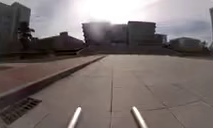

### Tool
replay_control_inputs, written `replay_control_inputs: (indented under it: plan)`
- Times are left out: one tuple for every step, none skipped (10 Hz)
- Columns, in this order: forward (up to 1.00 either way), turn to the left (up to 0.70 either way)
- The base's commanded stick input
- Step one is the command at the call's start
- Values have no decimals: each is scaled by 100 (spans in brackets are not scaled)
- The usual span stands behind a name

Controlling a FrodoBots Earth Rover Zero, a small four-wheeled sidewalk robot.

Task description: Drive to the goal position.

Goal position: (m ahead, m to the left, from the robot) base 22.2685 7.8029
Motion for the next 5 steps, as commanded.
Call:
replay_control_inputs:
  plan:
    - [100,0]
    - [100,0]
    - [100,0]
    - [100,-27]
    - [100,-27]
